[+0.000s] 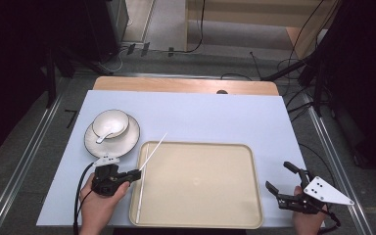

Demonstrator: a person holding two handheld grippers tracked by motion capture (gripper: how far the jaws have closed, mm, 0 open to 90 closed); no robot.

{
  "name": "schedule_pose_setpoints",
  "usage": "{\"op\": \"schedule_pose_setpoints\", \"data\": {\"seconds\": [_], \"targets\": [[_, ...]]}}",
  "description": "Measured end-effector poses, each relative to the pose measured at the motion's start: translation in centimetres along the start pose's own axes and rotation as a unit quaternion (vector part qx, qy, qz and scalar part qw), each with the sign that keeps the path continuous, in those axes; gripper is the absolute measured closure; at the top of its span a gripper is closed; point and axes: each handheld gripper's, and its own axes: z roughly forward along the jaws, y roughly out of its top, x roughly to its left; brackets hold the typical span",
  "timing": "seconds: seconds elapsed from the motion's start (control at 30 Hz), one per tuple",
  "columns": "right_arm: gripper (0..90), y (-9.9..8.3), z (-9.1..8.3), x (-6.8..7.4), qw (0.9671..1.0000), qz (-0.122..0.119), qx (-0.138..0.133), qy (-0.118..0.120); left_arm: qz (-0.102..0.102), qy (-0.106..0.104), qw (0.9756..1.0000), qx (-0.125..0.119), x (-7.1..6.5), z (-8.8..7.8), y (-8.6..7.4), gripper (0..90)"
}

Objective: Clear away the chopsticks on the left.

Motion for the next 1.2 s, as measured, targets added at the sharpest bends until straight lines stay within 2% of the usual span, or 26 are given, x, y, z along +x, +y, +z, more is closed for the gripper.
{"op": "schedule_pose_setpoints", "data": {"seconds": [0.27,0.43,0.57,0.63,0.9,1.03,1.2], "targets": [[13.0,0.0,0.0,0.0,1.0000,0.001,0.001,0.000,-0.001,0.005,0.9998,0.017,-1.4,1.0,-0.8,85.2],[13.0,0.0,0.0,0.0,1.0000,0.000,0.001,0.000,0.004,-0.007,0.9995,0.032,-2.5,1.9,-1.0,85.4],[13.0,0.0,0.0,0.0,1.0000,0.000,0.001,0.000,0.000,-0.011,0.9991,0.040,-2.9,2.5,-1.2,85.4],[13.0,0.0,0.0,0.0,1.0000,-0.001,0.000,0.000,-0.009,-0.015,0.9988,0.045,-3.2,2.9,-1.3,85.4],[13.0,0.0,0.0,-0.1,1.0000,-0.001,0.000,0.000,-0.007,-0.009,0.9986,0.051,-4.1,3.7,-1.6,85.4],[13.0,0.0,0.0,0.0,1.0000,-0.001,0.000,0.000,-0.018,-0.020,0.9982,0.054,-4.6,4.1,-2.0,85.4],[13.0,0.0,0.0,0.0,1.0000,-0.002,0.001,0.001,-0.012,-0.020,0.9980,0.059,-4.9,4.5,-2.3,85.4]]}}
